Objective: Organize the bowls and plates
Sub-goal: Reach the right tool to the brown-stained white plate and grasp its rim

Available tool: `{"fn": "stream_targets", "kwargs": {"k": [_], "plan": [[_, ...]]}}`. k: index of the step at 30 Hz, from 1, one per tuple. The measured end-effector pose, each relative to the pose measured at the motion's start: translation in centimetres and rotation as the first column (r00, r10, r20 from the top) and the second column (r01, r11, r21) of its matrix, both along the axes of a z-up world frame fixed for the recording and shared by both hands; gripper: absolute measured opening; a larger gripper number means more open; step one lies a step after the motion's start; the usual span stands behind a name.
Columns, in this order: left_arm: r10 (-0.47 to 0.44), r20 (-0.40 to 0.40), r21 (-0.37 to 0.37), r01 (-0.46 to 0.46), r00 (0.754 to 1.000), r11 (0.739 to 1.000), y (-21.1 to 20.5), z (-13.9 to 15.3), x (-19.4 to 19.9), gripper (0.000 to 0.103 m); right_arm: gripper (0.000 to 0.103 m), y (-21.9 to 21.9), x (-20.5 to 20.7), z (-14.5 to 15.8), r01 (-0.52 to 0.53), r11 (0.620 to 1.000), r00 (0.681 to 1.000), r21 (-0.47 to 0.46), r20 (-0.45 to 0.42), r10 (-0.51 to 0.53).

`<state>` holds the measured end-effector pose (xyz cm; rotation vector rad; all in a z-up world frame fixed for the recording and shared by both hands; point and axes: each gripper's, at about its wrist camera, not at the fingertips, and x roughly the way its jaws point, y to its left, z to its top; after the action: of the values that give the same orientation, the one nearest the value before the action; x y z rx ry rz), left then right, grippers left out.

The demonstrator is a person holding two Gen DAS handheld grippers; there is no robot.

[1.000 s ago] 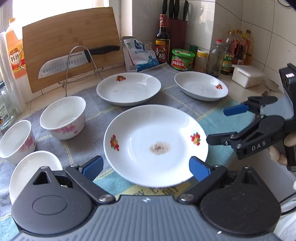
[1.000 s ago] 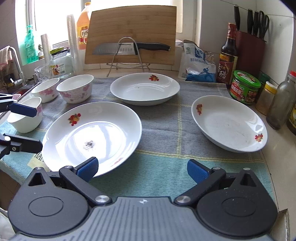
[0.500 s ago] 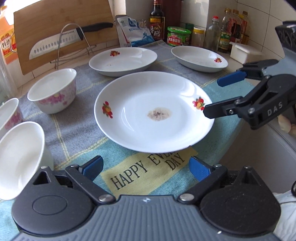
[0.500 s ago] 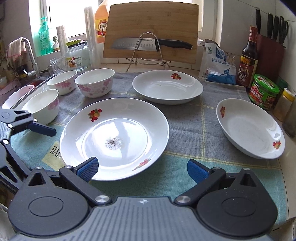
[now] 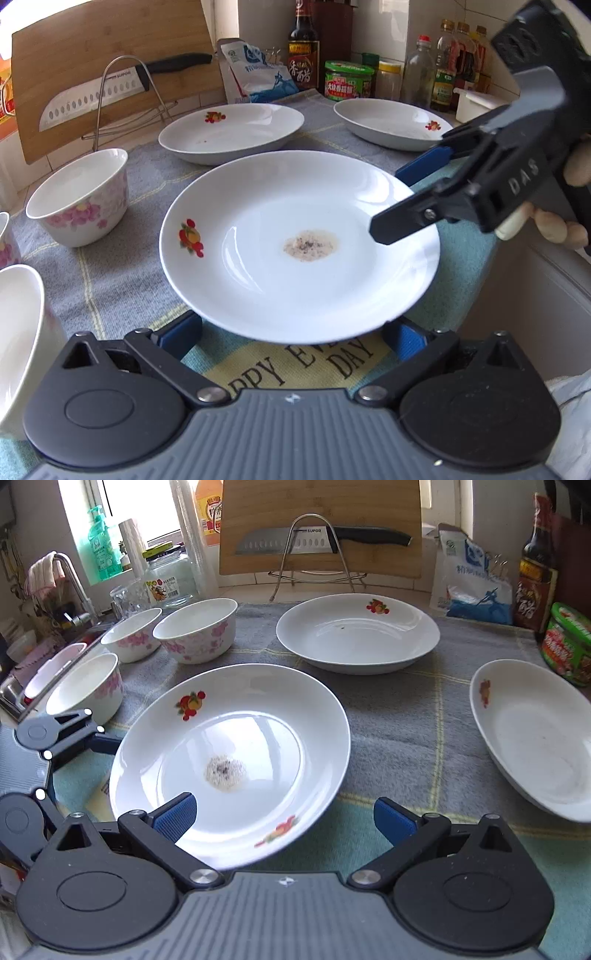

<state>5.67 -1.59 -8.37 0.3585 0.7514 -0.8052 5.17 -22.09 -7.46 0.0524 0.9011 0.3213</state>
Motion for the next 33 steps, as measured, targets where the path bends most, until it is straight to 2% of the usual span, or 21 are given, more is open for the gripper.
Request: {"fn": "stream_targets", "kwargs": {"k": [5, 18, 24, 33], "plan": [[0.003, 0.002, -0.003, -0.003, 1.0, 1.0, -0.2, 0.0, 0.2, 0.103, 0.103, 0.0, 2.6, -0.9, -0.019, 1.0, 0.997, -0.005, -0.071, 0.019], [0.001, 0.019, -0.024, -0.001, 1.0, 1.0, 0.0, 0.0, -0.1, 0.103, 0.103, -0.3, 6.0, -0.4, -0.029, 0.999, 0.975, 0.019, -0.219, 0.032], [0.015, 0.019, -0.027, -0.014, 1.0, 1.0, 0.1, 0.1, -0.3, 0.103, 0.103, 0.2, 7.6, -0.2, -0.121, 0.991, 0.963, 0.055, -0.234, 0.131], [0.016, 0.021, -0.029, -0.016, 1.0, 0.999, 0.1, 0.1, -0.3, 0.103, 0.103, -0.6, 9.7, -0.2, -0.174, 0.973, 0.942, 0.15, -0.263, 0.208]]}}
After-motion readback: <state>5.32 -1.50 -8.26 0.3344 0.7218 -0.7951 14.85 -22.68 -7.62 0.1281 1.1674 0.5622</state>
